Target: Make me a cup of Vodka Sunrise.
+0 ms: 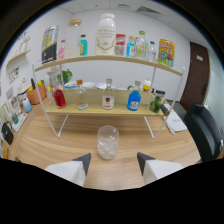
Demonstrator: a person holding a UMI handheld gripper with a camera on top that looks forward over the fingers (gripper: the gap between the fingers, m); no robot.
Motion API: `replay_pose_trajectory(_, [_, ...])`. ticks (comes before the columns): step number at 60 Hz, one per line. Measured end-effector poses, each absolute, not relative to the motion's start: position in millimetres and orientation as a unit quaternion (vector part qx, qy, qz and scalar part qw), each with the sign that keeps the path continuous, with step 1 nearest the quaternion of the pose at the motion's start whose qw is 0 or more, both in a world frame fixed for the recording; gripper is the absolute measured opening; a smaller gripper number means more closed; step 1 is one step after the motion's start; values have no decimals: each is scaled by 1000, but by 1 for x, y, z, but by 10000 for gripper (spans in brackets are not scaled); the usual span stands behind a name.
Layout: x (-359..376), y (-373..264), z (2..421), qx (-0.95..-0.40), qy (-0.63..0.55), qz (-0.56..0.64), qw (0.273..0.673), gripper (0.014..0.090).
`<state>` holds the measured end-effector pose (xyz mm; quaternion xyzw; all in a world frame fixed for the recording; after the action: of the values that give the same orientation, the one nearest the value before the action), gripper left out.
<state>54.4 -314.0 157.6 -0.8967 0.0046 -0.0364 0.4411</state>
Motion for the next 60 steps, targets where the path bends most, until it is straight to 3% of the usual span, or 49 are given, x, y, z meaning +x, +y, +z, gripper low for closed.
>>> replay_pose_trajectory(29, [17,-348,151,-896,36,-35,442,858])
replay_pose_trajectory(45, [-73,-304,184,-849,25,20,527,856])
replay_pose_trajectory(60, [-121,-224,207,-815,7,38,577,858])
